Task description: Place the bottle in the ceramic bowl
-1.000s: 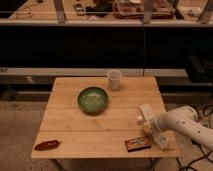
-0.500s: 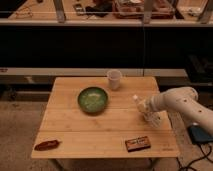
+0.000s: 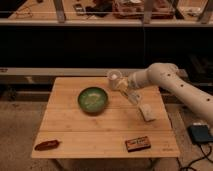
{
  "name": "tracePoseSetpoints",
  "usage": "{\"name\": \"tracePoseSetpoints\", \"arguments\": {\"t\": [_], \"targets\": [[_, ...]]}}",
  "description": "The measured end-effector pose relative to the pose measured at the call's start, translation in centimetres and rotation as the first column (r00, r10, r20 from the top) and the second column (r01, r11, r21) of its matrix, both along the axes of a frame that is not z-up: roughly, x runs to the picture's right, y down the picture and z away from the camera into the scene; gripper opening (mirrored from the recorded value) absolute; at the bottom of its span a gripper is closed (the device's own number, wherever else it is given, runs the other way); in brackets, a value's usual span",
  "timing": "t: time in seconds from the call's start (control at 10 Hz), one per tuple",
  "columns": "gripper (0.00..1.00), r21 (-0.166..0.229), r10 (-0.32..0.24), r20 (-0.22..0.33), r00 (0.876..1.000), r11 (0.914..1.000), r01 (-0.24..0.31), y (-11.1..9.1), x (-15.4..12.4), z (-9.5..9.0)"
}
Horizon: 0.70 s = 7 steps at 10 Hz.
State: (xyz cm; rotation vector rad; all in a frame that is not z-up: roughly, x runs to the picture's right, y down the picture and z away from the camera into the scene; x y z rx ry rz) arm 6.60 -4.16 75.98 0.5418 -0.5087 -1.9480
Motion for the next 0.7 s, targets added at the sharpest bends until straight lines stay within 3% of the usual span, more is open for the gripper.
{"name": "tracePoseSetpoints", "arguments": {"t": [0.2,0.5,0.7], "targets": [[0.0,0.015,-0.03,0.062,0.998,0.9995,0.029,-0.9,-4.3,1.3],[0.0,0.02,-0.097,0.084,0.992,0.9952,0.096,-0.5,-8.4,4.6],[0.07,0.002,-0.177,0.087,0.98,0.9841,0.178,1.0,-11.5,7.0]]}}
